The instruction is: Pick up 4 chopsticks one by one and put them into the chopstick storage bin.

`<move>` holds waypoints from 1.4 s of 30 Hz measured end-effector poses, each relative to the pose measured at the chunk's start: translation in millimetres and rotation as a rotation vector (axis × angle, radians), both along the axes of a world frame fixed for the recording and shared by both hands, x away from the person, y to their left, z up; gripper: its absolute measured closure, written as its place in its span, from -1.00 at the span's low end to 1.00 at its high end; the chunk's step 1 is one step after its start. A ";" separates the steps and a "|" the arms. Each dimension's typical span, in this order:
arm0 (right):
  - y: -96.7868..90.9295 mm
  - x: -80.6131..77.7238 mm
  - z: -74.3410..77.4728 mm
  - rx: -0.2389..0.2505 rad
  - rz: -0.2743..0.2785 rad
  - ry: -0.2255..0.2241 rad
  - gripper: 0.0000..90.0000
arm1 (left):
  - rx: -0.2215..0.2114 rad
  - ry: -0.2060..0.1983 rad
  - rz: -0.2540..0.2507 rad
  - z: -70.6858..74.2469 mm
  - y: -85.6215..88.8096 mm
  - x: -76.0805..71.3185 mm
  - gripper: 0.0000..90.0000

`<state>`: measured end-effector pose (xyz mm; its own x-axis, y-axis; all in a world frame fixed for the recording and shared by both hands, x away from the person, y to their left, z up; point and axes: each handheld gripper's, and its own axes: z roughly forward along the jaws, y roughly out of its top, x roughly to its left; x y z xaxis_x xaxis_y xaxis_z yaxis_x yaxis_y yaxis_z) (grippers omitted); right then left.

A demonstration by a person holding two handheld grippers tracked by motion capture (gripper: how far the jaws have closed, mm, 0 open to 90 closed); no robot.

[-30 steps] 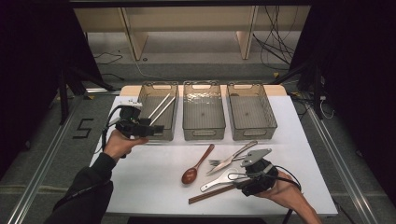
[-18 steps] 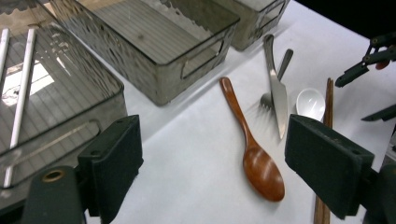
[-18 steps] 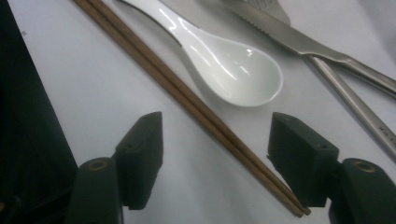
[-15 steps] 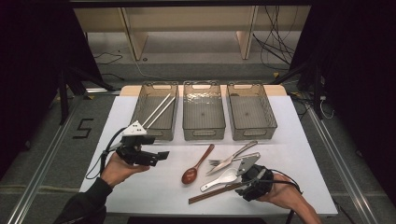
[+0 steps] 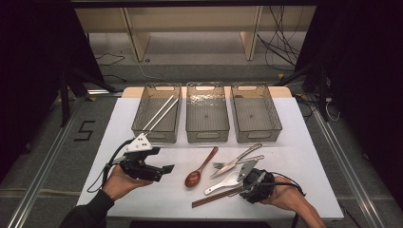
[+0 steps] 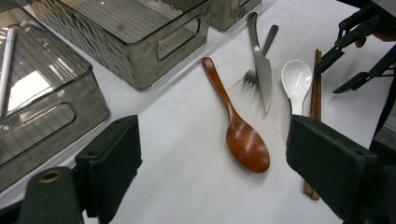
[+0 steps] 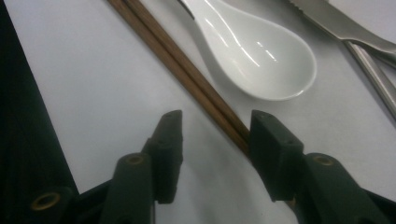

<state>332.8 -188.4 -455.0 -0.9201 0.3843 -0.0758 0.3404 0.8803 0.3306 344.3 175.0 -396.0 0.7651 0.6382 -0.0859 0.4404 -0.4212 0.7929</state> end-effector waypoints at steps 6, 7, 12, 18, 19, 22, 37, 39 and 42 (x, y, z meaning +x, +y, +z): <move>2.2 1.1 -0.2 -0.010 0.014 0.007 0.38 | 0.012 0.002 -0.009 -1.2 -0.5 -2.6 -0.61; 2.6 0.9 0.1 -0.020 0.016 0.018 0.39 | 0.012 0.002 -0.014 -1.3 -1.3 -2.6 -0.61; 6.4 0.7 1.1 -0.031 0.041 -0.016 0.36 | 0.023 0.003 -0.026 -2.0 -2.6 -2.5 -0.60; 5.5 3.3 0.2 -0.041 0.031 -0.006 0.31 | 0.021 0.001 -0.028 -2.1 -4.1 -3.0 -0.60; 5.5 3.6 -0.6 -0.043 0.040 -0.009 0.31 | 0.021 0.000 -0.029 -2.2 -4.1 -3.0 -0.60; 5.6 4.2 -0.8 -0.046 0.042 -0.001 0.33 | 0.023 0.001 -0.029 -3.0 -4.0 -2.5 -0.60; 13.7 -3.3 1.4 -0.198 0.116 0.111 0.65 | 0.030 0.010 -0.032 -4.8 -3.9 -1.4 -0.60; 14.2 -4.8 1.8 -0.212 0.133 0.120 0.72 | 0.032 0.010 -0.032 -4.7 -3.6 -1.4 -0.60; 14.4 -6.6 2.0 -0.223 0.160 0.120 0.79 | 0.032 0.010 -0.033 -4.8 -3.6 -1.4 -0.60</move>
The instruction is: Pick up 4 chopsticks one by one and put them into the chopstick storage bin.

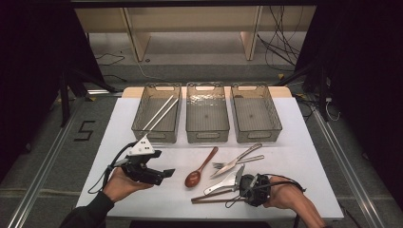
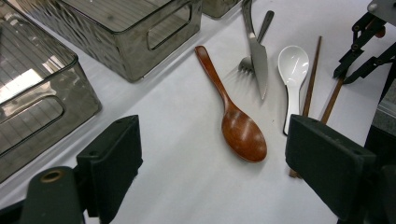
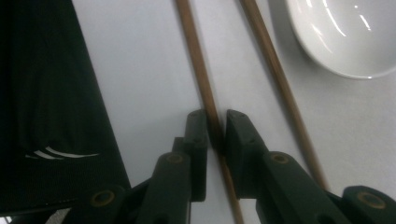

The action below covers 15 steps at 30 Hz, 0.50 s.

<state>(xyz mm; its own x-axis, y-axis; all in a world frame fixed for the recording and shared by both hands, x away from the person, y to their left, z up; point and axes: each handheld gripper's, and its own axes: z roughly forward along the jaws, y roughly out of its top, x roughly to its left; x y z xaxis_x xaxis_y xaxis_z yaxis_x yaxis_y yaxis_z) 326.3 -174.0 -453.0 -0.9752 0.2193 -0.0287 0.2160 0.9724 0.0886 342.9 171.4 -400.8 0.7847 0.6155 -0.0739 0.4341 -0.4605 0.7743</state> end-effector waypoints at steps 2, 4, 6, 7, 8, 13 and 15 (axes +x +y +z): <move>0.3 -1.9 -0.2 -0.001 0.018 -0.003 0.82 | 0.000 0.000 0.001 -0.4 -0.4 -0.1 -0.60; 0.5 -2.8 -0.4 -0.002 0.038 -0.004 0.85 | 0.003 0.000 -0.001 -0.8 -0.6 0.0 -0.60; 0.7 -3.7 -0.1 -0.007 0.053 0.000 0.89 | 0.005 0.000 -0.001 -1.2 -0.8 0.1 -0.59; 0.7 -4.0 -0.4 -0.004 0.064 -0.006 0.89 | 0.007 -0.001 -0.004 -1.4 -0.9 0.2 -0.59; 0.7 -4.3 -0.3 -0.004 0.069 -0.007 0.90 | 0.007 0.002 -0.004 -1.5 -1.2 0.0 -0.59; 0.6 -5.7 0.4 -0.011 0.098 -0.010 0.91 | 0.012 0.003 -0.009 -2.2 -1.9 0.0 -0.59; 0.5 -6.3 0.2 -0.002 0.112 -0.010 0.91 | 0.012 0.004 -0.008 -2.4 -2.1 0.1 -0.59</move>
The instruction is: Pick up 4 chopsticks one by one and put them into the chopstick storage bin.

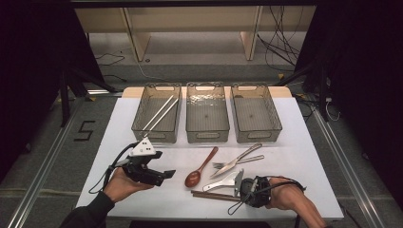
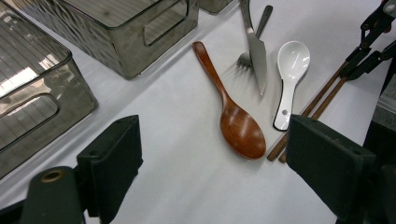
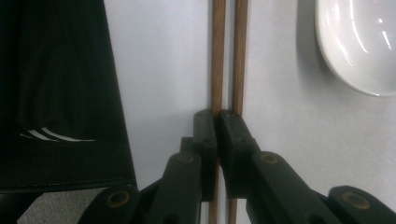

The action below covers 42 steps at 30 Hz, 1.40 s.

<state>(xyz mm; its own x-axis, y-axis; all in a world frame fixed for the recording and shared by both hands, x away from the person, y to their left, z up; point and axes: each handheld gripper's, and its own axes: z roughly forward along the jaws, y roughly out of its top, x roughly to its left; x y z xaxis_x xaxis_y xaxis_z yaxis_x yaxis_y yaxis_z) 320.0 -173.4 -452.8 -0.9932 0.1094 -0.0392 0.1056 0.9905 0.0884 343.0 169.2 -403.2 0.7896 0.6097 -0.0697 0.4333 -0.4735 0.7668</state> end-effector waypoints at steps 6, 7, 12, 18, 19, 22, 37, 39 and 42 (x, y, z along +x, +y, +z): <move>-0.4 -2.1 5.3 0.031 0.016 -0.009 0.92 | -0.002 0.003 -0.002 -0.5 -0.5 -0.2 -0.59; -0.5 -2.0 6.2 0.033 0.017 -0.010 0.92 | -0.002 0.003 -0.003 -0.8 -0.8 -0.2 -0.58; 0.7 -3.0 12.5 0.065 0.020 -0.032 0.92 | 0.006 0.011 -0.029 -1.8 -3.5 -0.8 -0.57; 5.0 -4.0 19.5 0.091 0.007 -0.069 0.92 | 0.032 0.018 -0.076 -4.9 -14.3 -2.9 -0.56; 5.7 -4.2 20.9 0.089 0.004 -0.076 0.92 | 0.031 0.021 -0.079 -5.2 -15.8 -3.6 -0.55; 6.8 -3.7 23.1 0.099 0.005 -0.102 0.92 | 0.044 0.021 -0.103 -6.0 -21.2 -5.0 -0.55; 18.4 -7.2 26.7 0.108 0.032 -0.128 0.92 | 0.157 0.039 -0.237 -18.3 -56.7 -14.1 -0.56; 20.1 -7.2 26.9 0.106 0.038 -0.129 0.92 | 0.176 0.045 -0.259 -19.5 -61.0 -15.4 -0.54; 22.5 -7.9 26.5 0.108 0.041 -0.131 0.92 | 0.191 0.048 -0.279 -21.6 -65.4 -16.8 -0.49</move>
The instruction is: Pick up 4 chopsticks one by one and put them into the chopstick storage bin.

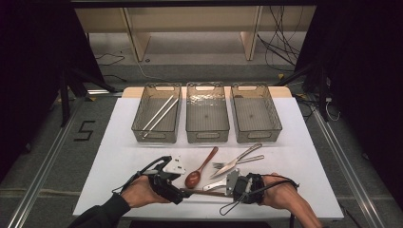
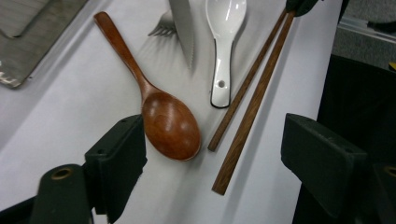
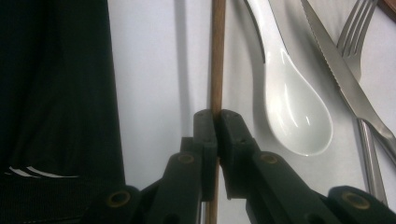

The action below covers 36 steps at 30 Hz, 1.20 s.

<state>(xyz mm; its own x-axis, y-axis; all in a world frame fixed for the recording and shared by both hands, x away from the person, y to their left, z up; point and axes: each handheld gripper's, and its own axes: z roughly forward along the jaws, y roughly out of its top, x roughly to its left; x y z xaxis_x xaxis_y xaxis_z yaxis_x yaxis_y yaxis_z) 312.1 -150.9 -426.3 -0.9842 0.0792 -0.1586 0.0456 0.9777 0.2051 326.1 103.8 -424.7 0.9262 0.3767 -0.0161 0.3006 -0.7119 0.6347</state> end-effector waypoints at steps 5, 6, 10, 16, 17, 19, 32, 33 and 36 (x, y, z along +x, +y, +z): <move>2.0 -0.6 0.1 -0.001 0.009 0.003 0.92 | 0.035 0.010 -0.049 -4.4 -7.1 -3.3 -0.36; 2.4 -1.1 0.4 -0.004 0.009 0.002 0.92 | 0.038 0.012 -0.057 -5.1 -8.0 -3.5 -0.33; 4.9 -2.5 1.2 -0.002 0.029 -0.008 0.92 | 0.069 0.025 -0.093 -9.4 -13.2 -5.1 -0.21; 10.5 -6.9 5.0 0.003 0.048 -0.031 0.92 | 0.102 0.049 -0.138 -13.3 -22.1 -7.8 -0.01; 11.1 -7.6 5.6 0.001 0.049 -0.029 0.92 | 0.109 0.052 -0.145 -13.6 -22.9 -7.9 0.03; 12.8 -9.0 5.6 0.001 0.058 -0.029 0.92 | 0.104 0.060 -0.149 -14.1 -23.8 -8.1 0.10; 17.0 -12.7 5.1 0.000 0.081 -0.036 0.92 | 0.130 0.055 -0.212 -13.5 -28.4 -11.5 0.69; 16.9 -12.6 4.8 -0.004 0.085 -0.035 0.92 | 0.131 0.057 -0.216 -13.1 -28.3 -11.5 0.75; 16.1 -12.2 4.9 -0.003 0.086 -0.034 0.91 | 0.124 0.061 -0.229 -11.9 -27.4 -11.4 0.79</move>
